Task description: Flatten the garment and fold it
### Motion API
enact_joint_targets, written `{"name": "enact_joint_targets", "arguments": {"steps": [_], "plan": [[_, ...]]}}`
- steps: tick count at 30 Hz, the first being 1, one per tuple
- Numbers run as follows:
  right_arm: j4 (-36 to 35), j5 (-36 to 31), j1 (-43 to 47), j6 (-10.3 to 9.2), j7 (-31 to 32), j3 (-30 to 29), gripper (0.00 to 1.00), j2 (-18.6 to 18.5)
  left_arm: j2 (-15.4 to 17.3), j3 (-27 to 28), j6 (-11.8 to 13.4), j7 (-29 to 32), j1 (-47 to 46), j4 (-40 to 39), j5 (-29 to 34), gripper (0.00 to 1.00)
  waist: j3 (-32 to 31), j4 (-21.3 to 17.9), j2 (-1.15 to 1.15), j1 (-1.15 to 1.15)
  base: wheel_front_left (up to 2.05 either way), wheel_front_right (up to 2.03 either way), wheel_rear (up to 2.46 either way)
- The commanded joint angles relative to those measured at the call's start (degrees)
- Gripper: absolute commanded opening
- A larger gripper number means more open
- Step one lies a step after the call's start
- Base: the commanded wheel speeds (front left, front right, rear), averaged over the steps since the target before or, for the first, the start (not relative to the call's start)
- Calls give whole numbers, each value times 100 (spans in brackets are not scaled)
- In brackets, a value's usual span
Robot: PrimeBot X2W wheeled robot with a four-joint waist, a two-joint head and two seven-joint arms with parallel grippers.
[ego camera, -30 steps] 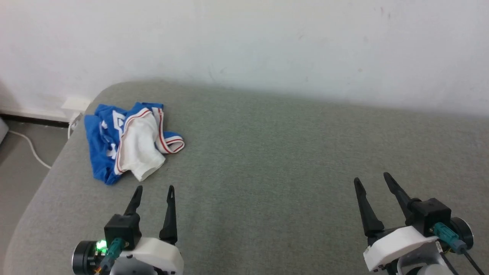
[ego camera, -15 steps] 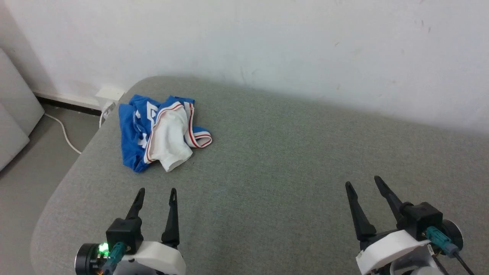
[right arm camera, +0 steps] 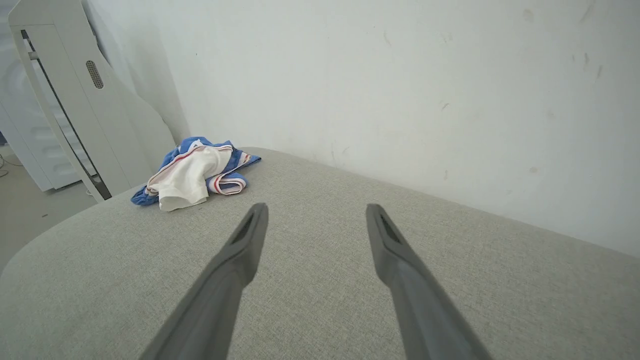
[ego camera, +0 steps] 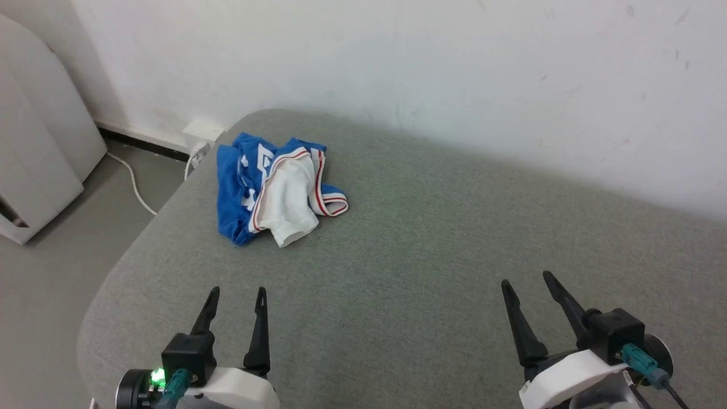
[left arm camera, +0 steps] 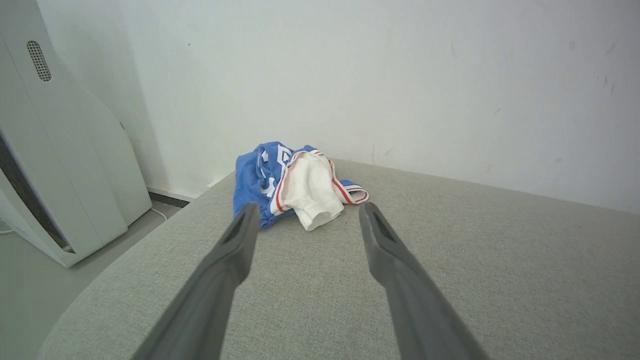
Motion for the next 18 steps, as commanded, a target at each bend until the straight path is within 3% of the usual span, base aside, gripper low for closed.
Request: {"name": "enact_joint_targets", "arguments": {"steps": [1,18], "plan": [[34,61,18,-4,-62,38,100,16,-3,-19,16,-64,51,33,-43,100,-16,72,0,0,0,0,0],[244,263,13,-5,-265,234,100,20,-3,-87,1,-268,110,74,-73,100,-51,518,0,0,0,0,0]]}}
